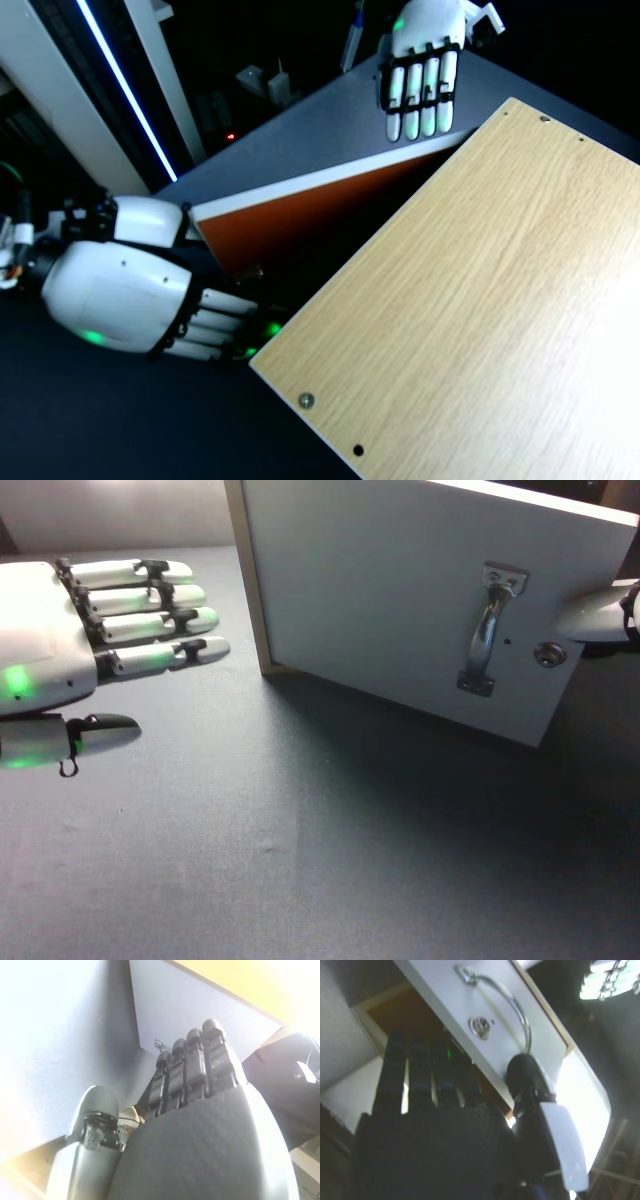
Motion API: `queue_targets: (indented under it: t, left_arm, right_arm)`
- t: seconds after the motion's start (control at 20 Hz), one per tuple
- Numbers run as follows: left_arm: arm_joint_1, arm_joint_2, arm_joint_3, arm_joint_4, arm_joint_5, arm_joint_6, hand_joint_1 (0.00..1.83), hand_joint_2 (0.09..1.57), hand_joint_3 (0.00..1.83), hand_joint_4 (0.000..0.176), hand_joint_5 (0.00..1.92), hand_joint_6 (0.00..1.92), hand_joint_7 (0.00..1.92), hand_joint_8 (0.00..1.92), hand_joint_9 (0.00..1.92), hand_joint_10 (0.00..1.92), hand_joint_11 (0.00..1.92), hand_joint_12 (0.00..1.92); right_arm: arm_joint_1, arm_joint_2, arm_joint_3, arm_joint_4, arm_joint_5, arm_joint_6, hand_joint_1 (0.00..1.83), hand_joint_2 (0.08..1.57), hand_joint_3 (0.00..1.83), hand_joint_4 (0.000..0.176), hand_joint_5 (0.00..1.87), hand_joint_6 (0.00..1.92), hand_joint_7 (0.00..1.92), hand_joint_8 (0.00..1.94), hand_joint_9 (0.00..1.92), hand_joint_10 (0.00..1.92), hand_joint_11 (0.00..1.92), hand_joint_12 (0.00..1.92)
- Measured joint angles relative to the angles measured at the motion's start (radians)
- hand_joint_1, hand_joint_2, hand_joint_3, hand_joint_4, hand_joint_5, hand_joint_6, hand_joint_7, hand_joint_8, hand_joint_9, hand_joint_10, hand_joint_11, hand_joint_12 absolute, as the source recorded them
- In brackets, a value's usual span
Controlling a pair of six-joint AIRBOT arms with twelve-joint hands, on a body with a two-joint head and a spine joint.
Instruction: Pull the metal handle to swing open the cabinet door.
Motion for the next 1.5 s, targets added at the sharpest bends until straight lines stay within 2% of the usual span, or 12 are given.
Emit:
queue_targets:
  t: [0.2,0.35,0.45,0.6,0.9,1.2,1.5]
  left_arm:
    - [-0.053,-0.016,0.063,-0.087,0.055,-0.006,0.00,1.53,0.03,0.000,0.06,0.00,0.08,0.00,0.06,0.00,0.00,0.23]
    - [-0.136,-0.027,0.108,-0.094,0.067,-0.005,0.00,1.54,0.03,0.000,0.06,0.00,0.08,0.00,0.06,0.00,0.00,0.21]
    - [-0.171,-0.031,0.116,-0.084,0.067,-0.013,0.00,1.54,0.02,0.000,0.05,0.00,0.07,0.00,0.06,0.00,0.00,0.23]
    - [-0.204,-0.037,0.118,-0.014,0.052,-0.039,0.00,1.54,0.02,0.000,0.05,0.00,0.07,0.00,0.06,0.00,0.00,0.23]
    - [-0.306,-0.041,0.140,0.019,0.069,-0.050,0.00,1.54,0.02,0.000,0.05,0.00,0.08,0.00,0.07,0.00,0.00,0.25]
    - [-0.320,-0.044,0.143,0.041,0.068,-0.057,0.00,1.55,0.02,0.000,0.06,0.00,0.09,0.00,0.07,0.00,0.00,0.25]
    - [-0.314,-0.052,0.224,0.055,0.049,-0.066,0.00,1.55,0.01,0.000,0.06,0.00,0.08,0.00,0.07,0.00,0.00,0.23]
  right_arm:
    - [-0.019,0.001,-0.019,-0.038,0.042,0.001,0.00,1.57,0.03,0.000,0.07,0.00,0.09,0.00,0.09,0.00,0.00,0.33]
    - [-0.032,0.008,-0.035,-0.052,0.093,0.002,0.00,1.57,0.03,0.000,0.07,0.00,0.08,0.00,0.09,0.00,0.00,0.33]
    - [-0.039,0.014,-0.037,-0.061,0.142,0.002,0.00,1.57,0.03,0.000,0.07,0.00,0.09,0.00,0.09,0.00,0.00,0.33]
    - [-0.057,0.031,-0.044,-0.078,0.182,0.002,0.00,1.57,0.03,0.000,0.06,0.00,0.08,0.00,0.08,0.00,0.00,0.33]
    - [-0.096,0.047,-0.077,-0.185,0.280,0.003,0.00,1.57,0.03,0.000,0.06,0.00,0.08,0.00,0.09,0.00,0.00,0.31]
    - [-0.114,0.068,-0.095,-0.243,0.339,0.003,0.00,1.57,0.03,0.000,0.06,0.00,0.08,0.00,0.09,0.00,0.00,0.31]
    - [-0.132,0.051,-0.105,-0.272,0.386,0.002,0.00,1.57,0.02,0.000,0.07,0.00,0.10,0.00,0.10,0.00,0.00,0.36]
